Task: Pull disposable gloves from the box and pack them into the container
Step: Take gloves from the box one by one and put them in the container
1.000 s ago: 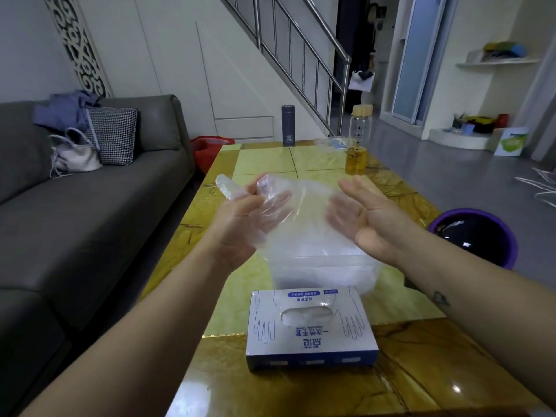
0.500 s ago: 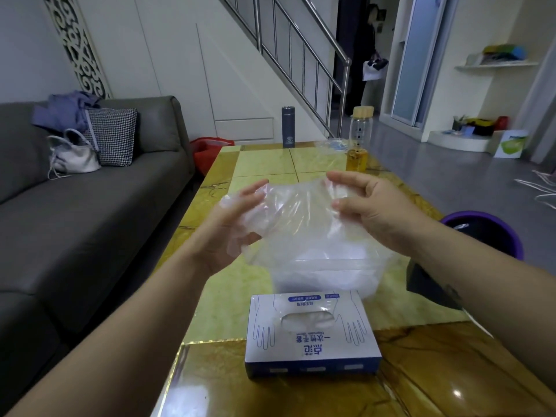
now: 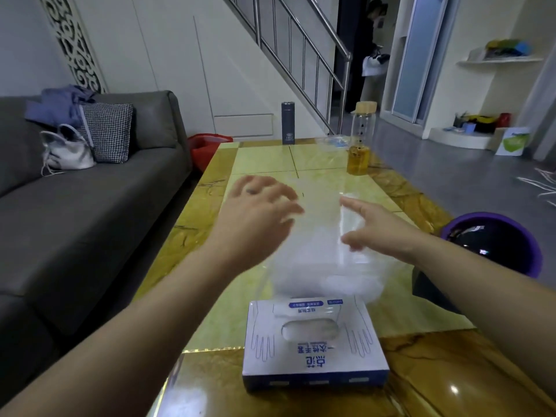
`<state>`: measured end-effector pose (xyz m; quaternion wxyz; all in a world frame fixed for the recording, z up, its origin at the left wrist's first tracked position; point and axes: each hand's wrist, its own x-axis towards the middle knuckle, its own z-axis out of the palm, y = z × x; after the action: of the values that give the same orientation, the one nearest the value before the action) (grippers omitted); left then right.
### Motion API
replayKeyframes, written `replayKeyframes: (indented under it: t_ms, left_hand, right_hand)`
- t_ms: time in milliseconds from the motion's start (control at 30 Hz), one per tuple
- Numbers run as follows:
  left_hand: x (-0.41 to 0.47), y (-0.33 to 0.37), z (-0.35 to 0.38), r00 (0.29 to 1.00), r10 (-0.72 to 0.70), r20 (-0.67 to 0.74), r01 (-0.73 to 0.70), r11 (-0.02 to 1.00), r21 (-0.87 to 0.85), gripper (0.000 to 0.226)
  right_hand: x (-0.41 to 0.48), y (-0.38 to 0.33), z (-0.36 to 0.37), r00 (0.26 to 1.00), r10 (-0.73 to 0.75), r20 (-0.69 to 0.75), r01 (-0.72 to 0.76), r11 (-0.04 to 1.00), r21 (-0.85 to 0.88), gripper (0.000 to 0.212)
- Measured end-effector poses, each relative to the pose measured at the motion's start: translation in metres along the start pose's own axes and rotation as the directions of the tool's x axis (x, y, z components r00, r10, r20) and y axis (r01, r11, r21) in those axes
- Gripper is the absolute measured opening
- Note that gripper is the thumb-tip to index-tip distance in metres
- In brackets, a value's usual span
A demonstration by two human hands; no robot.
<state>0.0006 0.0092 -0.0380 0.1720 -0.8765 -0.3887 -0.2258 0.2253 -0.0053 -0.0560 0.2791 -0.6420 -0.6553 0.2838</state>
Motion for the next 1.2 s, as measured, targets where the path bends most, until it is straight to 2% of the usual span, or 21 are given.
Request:
replayKeyframes:
  t_ms: [33, 100, 167, 233, 300, 400, 533, 667, 733, 800, 867, 900, 967, 1067, 1133, 1200]
  left_hand:
    - [0.004, 0.005, 0.005, 0.986, 0.061, 0.152, -0.073, 0.994, 0.077, 0.03]
    - [0.014, 0.007, 0.02, 0.91, 0.043, 0.412, -0.123, 0.978, 0.17, 0.04]
    - [0.025, 0.003, 0.034, 0.826, -0.013, 0.564, -0.131, 0.968, 0.215, 0.047]
    - [0.035, -0.001, 0.048, 0.753, -0.058, 0.656, -0.117, 0.968, 0.22, 0.055]
    - [0.042, -0.002, 0.06, 0.677, -0.085, 0.732, -0.114, 0.969, 0.218, 0.061]
    - [0.048, 0.003, 0.076, 0.594, -0.105, 0.798, -0.143, 0.962, 0.233, 0.056]
    - [0.054, 0.008, 0.092, 0.563, -0.104, 0.82, -0.153, 0.962, 0.228, 0.027]
    - [0.054, 0.005, 0.112, 0.527, -0.084, 0.845, -0.106, 0.981, 0.163, 0.032]
    - [0.053, 0.004, 0.121, 0.541, -0.057, 0.839, -0.116, 0.983, 0.142, 0.033]
    - [0.051, 0.004, 0.128, 0.523, -0.044, 0.851, -0.117, 0.986, 0.123, 0.036]
    - [0.051, 0.006, 0.132, 0.504, -0.036, 0.863, -0.115, 0.987, 0.108, 0.036]
    - [0.051, 0.007, 0.134, 0.501, -0.031, 0.865, -0.114, 0.988, 0.102, 0.035]
    - [0.052, 0.007, 0.135, 0.503, -0.027, 0.864, -0.113, 0.989, 0.096, 0.034]
    - [0.051, 0.006, 0.139, 0.49, -0.033, 0.871, -0.136, 0.984, 0.113, 0.035]
    - [0.049, 0.005, 0.142, 0.484, -0.037, 0.874, -0.172, 0.976, 0.136, 0.036]
    - [0.048, 0.004, 0.142, 0.489, -0.043, 0.871, -0.231, 0.957, 0.177, 0.037]
  right_hand:
    - [0.004, 0.001, 0.0, 1.0, 0.03, 0.003, -0.03, 0.999, -0.04, 0.08]
    - [0.012, 0.004, -0.001, 0.995, 0.096, 0.025, -0.091, 0.984, -0.156, 0.081]
    - [0.018, 0.005, -0.001, 0.989, 0.136, 0.052, -0.113, 0.944, -0.309, 0.082]
    - [0.025, 0.007, 0.001, 0.984, 0.149, 0.096, -0.081, 0.86, -0.503, 0.083]
    - [0.032, 0.012, 0.006, 0.973, 0.176, 0.147, -0.039, 0.758, -0.652, 0.076]
    - [0.04, 0.018, 0.014, 0.96, 0.202, 0.193, 0.036, 0.594, -0.804, 0.054]
    - [0.044, 0.019, 0.02, 0.942, 0.257, 0.213, 0.11, 0.363, -0.925, 0.02]
    - [0.051, 0.016, 0.021, 0.923, 0.319, 0.214, 0.14, 0.239, -0.961, 0.026]
    - [0.053, 0.01, 0.016, 0.932, 0.292, 0.215, 0.146, 0.241, -0.96, 0.03]
    - [0.055, 0.002, 0.015, 0.96, 0.172, 0.219, 0.168, 0.267, -0.949, 0.031]
    - [0.059, -0.001, 0.02, 0.968, 0.052, 0.246, 0.211, 0.369, -0.905, 0.022]
    - [0.061, 0.0, 0.026, 0.961, 0.053, 0.272, 0.225, 0.421, -0.878, 0.019]
    - [0.068, 0.009, 0.04, 0.93, 0.159, 0.33, 0.22, 0.477, -0.851, 0.038]
    - [0.078, 0.03, 0.05, 0.859, 0.316, 0.402, 0.214, 0.493, -0.844, 0.065]
    - [0.083, 0.043, 0.048, 0.807, 0.415, 0.42, 0.145, 0.55, -0.822, 0.09]
    - [0.084, 0.05, 0.047, 0.781, 0.458, 0.425, 0.099, 0.581, -0.808, 0.093]
